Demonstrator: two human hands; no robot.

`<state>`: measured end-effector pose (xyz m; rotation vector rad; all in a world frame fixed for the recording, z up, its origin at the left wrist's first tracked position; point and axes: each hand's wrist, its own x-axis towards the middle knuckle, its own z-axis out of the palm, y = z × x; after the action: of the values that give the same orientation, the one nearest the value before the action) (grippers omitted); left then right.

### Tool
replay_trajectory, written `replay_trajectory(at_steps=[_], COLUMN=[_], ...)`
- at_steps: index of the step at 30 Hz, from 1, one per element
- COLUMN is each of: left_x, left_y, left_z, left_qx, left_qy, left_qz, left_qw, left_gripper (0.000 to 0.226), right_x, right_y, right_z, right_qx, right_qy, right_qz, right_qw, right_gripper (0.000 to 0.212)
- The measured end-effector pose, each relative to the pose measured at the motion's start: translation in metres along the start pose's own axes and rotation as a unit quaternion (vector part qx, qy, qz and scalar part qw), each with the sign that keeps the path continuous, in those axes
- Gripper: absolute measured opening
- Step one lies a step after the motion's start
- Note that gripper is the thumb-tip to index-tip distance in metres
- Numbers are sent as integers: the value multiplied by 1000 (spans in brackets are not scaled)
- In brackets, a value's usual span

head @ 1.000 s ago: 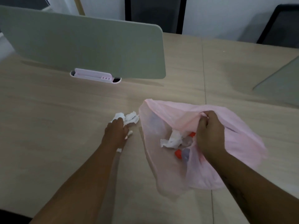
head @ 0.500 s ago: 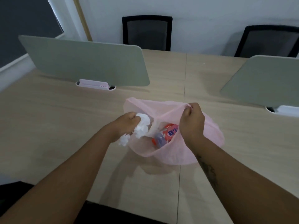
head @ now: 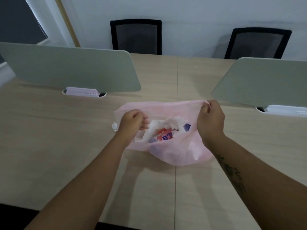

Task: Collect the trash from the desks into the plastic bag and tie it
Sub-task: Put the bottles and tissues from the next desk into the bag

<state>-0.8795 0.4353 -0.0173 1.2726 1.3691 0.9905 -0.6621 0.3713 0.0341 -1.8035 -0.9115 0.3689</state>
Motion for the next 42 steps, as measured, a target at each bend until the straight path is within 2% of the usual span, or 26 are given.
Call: replay_trajectory(at_steps=[2,3,5,6,8,10,13,17,20,24,28,31,34,35,37,39,40,42], left_x=[9,16,34,44,62,83,116,134,137,131,111,96,82,76,58,34,21,-7], left_y=[-26,-41,-70,-84,-110,-128,-138,-138,-140,-137,-126,-117,-107,-100,-81,-56,-43,-17], left_z=[-38,-55,-81,-89,-97,-97,-79,-38,-15,3,1,-17,-55,-70,-95,-112,-116,-119], left_qx=[86,148,242,294,401,452,459,489,435,358,181,94,140,125,35,-72,-126,-200], left_qy=[181,241,286,262,151,71,-4,-80,-117,-105,-82,-6,85,110,148,167,151,24], left_qz=[26,22,2,-20,-73,-84,-70,-6,-14,-57,-97,-129,-151,-158,-183,-187,-172,-151], left_qw=[979,959,927,919,901,885,886,869,893,926,975,987,975,973,971,965,965,968], left_gripper=[23,23,15,19,55,72,78,77,68,75,88,91,99,99,92,72,58,32], right_x=[-5,-9,-16,-19,-21,-15,-1,6,1,-3,-5,-6,-8,-9,-12,-16,-19,-24], right_y=[12,18,27,31,39,47,60,66,66,67,67,63,55,51,39,26,20,11], right_z=[12,20,40,49,64,70,65,59,61,62,61,58,54,53,53,53,52,47], right_qx=[-40,-55,-75,-85,-109,-133,-168,-202,-212,-194,-169,-152,-130,-119,-90,-56,-39,-8], right_qy=[-17,-27,-42,-44,-35,-9,31,31,25,20,13,-6,-33,-41,-52,-65,-75,-93], right_qz=[-8,-15,-27,-33,-44,-47,-20,-5,-4,-2,-1,-14,-18,-17,-4,23,34,39], right_qw=[999,998,996,995,992,990,985,979,977,981,986,988,991,992,995,996,996,995], right_gripper=[21,21,21,20,20,22,24,22,22,22,22,24,25,24,23,22,22,21])
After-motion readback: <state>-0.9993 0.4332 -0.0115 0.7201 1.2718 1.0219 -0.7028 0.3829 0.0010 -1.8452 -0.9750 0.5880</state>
